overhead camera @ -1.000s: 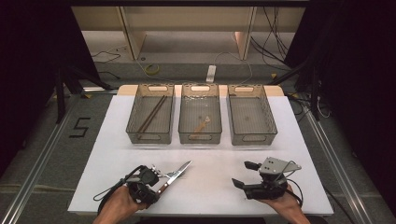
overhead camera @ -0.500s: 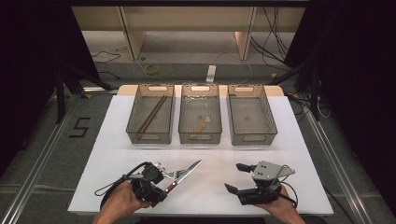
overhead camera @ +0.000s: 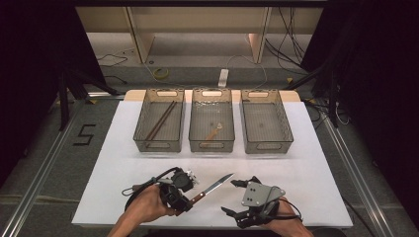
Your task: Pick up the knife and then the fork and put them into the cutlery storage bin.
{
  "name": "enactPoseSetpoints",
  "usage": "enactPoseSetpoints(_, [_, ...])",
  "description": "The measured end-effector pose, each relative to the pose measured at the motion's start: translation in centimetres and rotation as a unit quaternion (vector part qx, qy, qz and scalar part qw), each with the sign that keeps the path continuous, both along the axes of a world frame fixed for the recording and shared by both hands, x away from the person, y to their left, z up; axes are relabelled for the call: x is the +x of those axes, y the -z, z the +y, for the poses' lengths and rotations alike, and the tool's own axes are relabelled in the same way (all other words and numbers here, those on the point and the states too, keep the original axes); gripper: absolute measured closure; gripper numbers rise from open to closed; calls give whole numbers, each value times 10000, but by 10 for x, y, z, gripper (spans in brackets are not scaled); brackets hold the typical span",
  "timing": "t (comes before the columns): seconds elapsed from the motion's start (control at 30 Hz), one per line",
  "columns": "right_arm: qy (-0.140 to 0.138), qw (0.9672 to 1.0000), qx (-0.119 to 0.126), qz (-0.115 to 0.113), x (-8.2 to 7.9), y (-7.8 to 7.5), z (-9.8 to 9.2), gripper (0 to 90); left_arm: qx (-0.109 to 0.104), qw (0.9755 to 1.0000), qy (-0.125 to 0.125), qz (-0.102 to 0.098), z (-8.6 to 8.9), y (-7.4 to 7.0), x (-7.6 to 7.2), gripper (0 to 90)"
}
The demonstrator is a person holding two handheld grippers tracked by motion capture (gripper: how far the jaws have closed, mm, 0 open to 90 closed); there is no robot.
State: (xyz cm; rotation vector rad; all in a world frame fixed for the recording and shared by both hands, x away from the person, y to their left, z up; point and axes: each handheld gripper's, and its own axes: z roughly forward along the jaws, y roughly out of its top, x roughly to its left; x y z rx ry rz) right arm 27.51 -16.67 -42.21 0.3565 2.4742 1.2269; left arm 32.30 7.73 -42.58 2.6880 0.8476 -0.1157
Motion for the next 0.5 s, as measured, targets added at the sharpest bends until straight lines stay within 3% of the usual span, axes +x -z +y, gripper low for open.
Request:
enactPoseSetpoints(0.2, [-205, 9981, -462, -346, -3, 4, 16, 258, 84, 9996, 273, 29, -18, 0, 3, 753])
enactPoseSetpoints(0.5, [-582, 9872, -1181, -898, -8, 13, 34, 311, 35, 9988, 491, 27, -31, -7, 1, 753])
